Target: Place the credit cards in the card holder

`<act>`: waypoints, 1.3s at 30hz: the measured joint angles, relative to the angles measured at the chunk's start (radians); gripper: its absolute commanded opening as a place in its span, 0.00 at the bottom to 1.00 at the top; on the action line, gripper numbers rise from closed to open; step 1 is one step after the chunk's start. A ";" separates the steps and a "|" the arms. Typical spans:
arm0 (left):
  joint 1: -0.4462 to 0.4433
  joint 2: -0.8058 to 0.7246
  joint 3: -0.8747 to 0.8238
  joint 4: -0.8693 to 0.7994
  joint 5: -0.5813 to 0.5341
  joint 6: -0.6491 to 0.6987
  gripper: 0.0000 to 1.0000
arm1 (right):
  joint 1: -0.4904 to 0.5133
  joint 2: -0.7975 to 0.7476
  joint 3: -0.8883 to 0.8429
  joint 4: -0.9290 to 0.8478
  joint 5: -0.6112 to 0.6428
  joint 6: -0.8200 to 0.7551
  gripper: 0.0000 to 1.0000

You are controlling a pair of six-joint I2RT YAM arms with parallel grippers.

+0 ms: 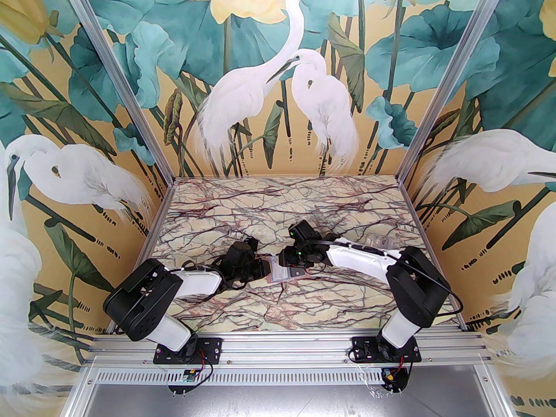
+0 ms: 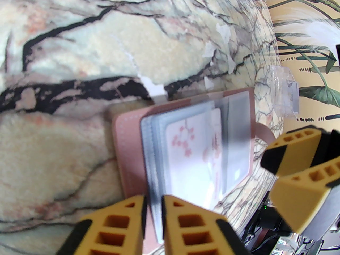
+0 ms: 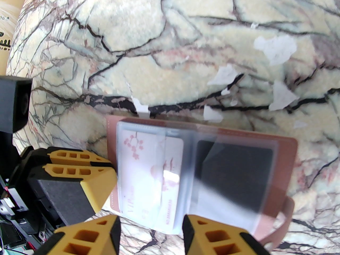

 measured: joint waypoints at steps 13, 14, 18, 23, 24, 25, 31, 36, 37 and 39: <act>0.000 -0.047 -0.046 0.007 -0.019 -0.004 0.21 | 0.037 0.105 0.099 -0.030 0.016 -0.008 0.16; 0.000 -0.047 -0.046 0.007 -0.019 -0.004 0.21 | 0.038 0.113 0.101 -0.030 0.017 -0.008 0.16; 0.000 -0.047 -0.046 0.007 -0.019 -0.007 0.20 | 0.038 0.140 0.103 -0.039 0.018 -0.008 0.14; 0.000 -0.047 -0.046 0.007 -0.020 -0.007 0.20 | 0.038 0.150 0.103 -0.049 0.029 -0.008 0.13; 0.000 -0.047 -0.046 0.007 -0.022 -0.007 0.20 | 0.038 0.150 0.103 -0.048 0.033 -0.008 0.12; 0.000 -0.047 -0.046 0.007 -0.023 -0.008 0.20 | 0.038 0.150 0.103 -0.048 0.038 -0.008 0.12; -0.001 -0.047 -0.046 0.007 -0.023 -0.008 0.20 | 0.038 0.151 0.103 -0.048 0.043 -0.008 0.10; -0.001 -0.047 -0.046 0.007 -0.023 -0.008 0.20 | 0.038 0.158 0.099 -0.047 0.043 -0.008 0.09; -0.001 -0.047 -0.046 0.007 -0.023 -0.008 0.20 | 0.038 0.161 0.096 -0.045 0.045 -0.008 0.08; -0.001 -0.048 -0.046 0.007 -0.024 -0.008 0.20 | 0.038 0.166 0.088 -0.044 0.047 -0.008 0.08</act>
